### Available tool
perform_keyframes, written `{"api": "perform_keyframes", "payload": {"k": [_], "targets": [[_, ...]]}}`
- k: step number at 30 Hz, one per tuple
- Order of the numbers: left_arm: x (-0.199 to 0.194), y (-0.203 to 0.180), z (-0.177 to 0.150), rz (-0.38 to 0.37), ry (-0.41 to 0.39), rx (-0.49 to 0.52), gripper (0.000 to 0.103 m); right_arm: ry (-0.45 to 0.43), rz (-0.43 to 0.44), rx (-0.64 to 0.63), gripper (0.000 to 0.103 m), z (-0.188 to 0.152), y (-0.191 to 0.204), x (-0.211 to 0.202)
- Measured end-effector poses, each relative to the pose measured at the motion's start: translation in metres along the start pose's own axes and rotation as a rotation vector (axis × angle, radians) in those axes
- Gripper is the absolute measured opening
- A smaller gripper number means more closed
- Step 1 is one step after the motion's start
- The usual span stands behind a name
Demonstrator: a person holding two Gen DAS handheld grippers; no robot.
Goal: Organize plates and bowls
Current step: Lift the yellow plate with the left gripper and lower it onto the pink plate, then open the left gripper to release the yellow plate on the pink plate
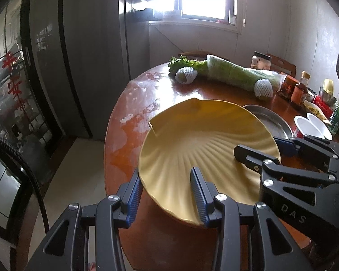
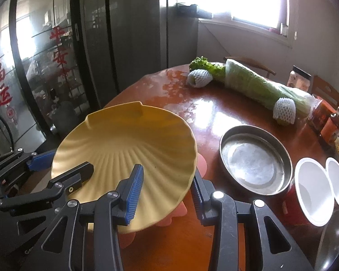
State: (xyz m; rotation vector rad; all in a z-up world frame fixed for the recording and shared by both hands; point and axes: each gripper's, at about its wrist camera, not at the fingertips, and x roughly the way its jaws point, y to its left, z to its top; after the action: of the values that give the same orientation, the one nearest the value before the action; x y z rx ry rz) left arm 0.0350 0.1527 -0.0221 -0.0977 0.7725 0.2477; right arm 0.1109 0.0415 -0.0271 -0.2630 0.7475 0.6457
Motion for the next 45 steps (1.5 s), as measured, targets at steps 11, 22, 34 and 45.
{"api": "perform_keyframes", "payload": {"k": [11, 22, 34, 45], "targets": [[0.012, -0.001, -0.006, 0.006, 0.035, 0.016, 0.043, 0.023, -0.010, -0.002, 0.042, -0.003, -0.004, 0.018], [0.018, -0.002, -0.009, 0.010, 0.049, 0.034, 0.043, 0.018, -0.062, -0.037, 0.043, -0.004, 0.002, 0.024], [0.017, -0.001, -0.009, 0.011, 0.039, 0.033, 0.043, 0.028, -0.132, -0.101, 0.046, -0.007, 0.006, 0.029], [0.013, 0.003, -0.008, -0.001, 0.027, 0.022, 0.043, 0.038, -0.091, -0.066, 0.052, -0.007, 0.004, 0.026]]}}
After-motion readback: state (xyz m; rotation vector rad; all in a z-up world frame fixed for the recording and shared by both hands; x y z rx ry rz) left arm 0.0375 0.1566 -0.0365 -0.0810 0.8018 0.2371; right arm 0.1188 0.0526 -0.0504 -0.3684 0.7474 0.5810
